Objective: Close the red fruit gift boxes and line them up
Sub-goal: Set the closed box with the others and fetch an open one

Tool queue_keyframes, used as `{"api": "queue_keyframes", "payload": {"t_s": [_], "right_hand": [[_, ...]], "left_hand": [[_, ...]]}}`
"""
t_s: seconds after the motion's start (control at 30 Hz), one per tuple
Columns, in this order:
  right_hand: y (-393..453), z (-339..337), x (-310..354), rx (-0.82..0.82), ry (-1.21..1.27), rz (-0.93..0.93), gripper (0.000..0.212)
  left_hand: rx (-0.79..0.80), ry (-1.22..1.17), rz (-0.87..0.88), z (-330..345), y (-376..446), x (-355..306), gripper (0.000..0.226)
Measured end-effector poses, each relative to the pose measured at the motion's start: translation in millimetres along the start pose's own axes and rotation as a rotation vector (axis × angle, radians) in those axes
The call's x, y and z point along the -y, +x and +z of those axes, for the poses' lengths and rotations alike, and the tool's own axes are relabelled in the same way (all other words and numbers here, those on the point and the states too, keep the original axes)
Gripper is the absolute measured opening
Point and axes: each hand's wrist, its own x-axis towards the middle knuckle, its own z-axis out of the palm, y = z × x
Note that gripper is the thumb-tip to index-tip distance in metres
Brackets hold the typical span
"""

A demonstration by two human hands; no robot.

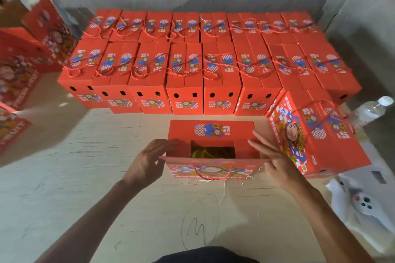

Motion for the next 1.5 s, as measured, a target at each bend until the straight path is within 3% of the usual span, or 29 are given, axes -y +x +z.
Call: {"api": "queue_keyframes", "payload": {"t_s": [0.13, 0.3, 0.33, 0.43, 0.5, 0.53, 0.6, 0.67, 0.73, 0.87, 0.93, 1.1, 1.27, 1.5], "right_hand": [[-6, -1, 0, 0.022, 0.003, 0.013, 0.069], [-10, 0, 6, 0.043, 0.013, -0.114, 0.038], [-8, 4, 9, -0.003, 0.053, -0.090, 0.033], [-1, 19, 18, -0.233, 0.266, 0.151, 0.052], [6, 29, 25, -0.382, 0.191, 0.230, 0.052], [11, 32, 27, -0.456, 0.110, 0.218, 0.054], [21, 35, 28, -0.556, -0.169, 0.037, 0.047], [32, 39, 30, -0.549, -0.399, -0.126, 0.032], [37, 50, 31, -0.534, -0.478, -0.132, 0.036], [42, 65, 30, -0.563, -0.533, -0.136, 0.043], [45, 68, 30, -0.545, -0.553, -0.113, 0.049], [50, 71, 27, -0.530, -0.517, -0.090, 0.043], [49, 72, 25, -0.614, -0.493, -0.115, 0.027], [48, 73, 29, -0.662, -0.478, -0.103, 0.025]], "left_hand": [[0.014, -0.062, -0.067, -3, -11, -18, 0.056], [-0.190, -0.022, -0.332, 14, -1, -41, 0.065], [-0.255, -0.038, -0.393, 18, 3, -46, 0.067], [-0.376, -0.120, -0.500, 31, 18, -51, 0.081], [-0.380, -0.086, -0.533, 39, 30, -48, 0.081], [-0.361, 0.028, -0.516, 42, 35, -44, 0.071], [-0.280, 0.308, -0.306, 47, 41, -41, 0.041], [-0.195, 0.353, -0.079, 52, 46, -36, 0.032], [-0.156, 0.315, -0.007, 56, 46, -36, 0.045], [-0.043, 0.464, 0.090, 61, 38, -35, 0.099], [-0.032, 0.488, 0.131, 62, 39, -36, 0.114], [-0.038, 0.517, 0.163, 64, 43, -36, 0.111], [-0.084, 0.547, 0.185, 69, 40, -33, 0.104], [-0.086, 0.566, 0.225, 70, 39, -34, 0.092]]}}
